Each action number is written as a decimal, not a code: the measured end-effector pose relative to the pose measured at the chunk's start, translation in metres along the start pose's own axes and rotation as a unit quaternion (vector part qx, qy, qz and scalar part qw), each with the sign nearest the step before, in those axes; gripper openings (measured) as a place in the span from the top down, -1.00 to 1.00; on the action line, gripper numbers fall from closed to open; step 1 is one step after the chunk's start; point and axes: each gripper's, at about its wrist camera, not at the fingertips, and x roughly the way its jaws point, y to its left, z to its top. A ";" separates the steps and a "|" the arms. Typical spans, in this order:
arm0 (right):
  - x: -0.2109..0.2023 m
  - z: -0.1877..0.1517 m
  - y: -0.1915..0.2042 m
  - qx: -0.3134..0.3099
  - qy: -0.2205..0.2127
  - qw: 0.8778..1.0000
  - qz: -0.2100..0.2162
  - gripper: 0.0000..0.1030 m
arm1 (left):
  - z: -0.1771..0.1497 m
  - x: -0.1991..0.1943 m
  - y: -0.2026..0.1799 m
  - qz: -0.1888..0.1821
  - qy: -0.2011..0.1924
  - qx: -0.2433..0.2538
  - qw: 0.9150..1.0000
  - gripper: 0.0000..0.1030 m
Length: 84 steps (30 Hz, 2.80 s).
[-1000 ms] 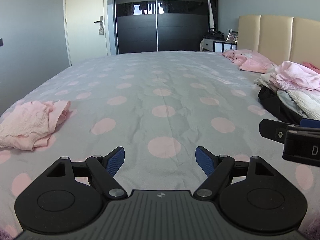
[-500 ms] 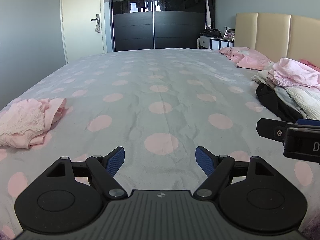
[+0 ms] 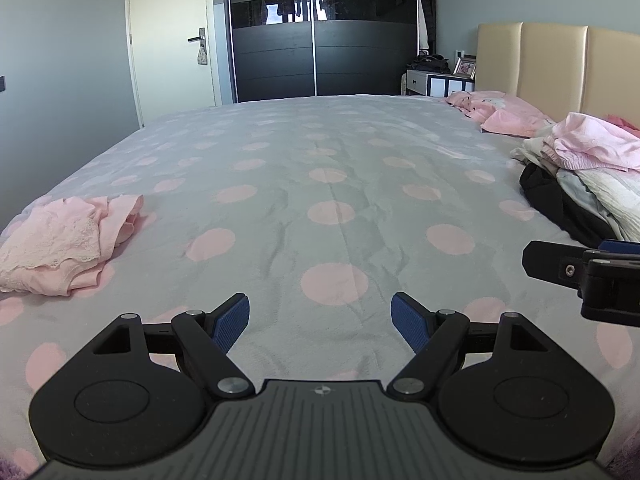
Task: Fold clothes
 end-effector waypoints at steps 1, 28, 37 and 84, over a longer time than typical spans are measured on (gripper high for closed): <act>0.000 0.000 0.000 0.000 0.000 1.000 0.000 -0.90 | 0.000 0.000 0.000 0.000 0.000 0.001 1.000 -0.51; -0.005 -0.003 0.009 -0.008 0.002 1.000 0.006 -0.90 | -0.002 -0.007 0.002 0.027 0.001 0.014 1.000 -0.51; -0.013 0.003 -0.001 -0.022 0.008 1.000 0.004 -0.87 | 0.004 -0.007 0.007 0.034 0.010 -0.002 0.999 -0.51; 0.121 0.147 -0.361 -0.253 0.105 0.900 -0.339 0.86 | 0.081 0.115 0.044 0.039 0.110 0.020 0.993 -0.48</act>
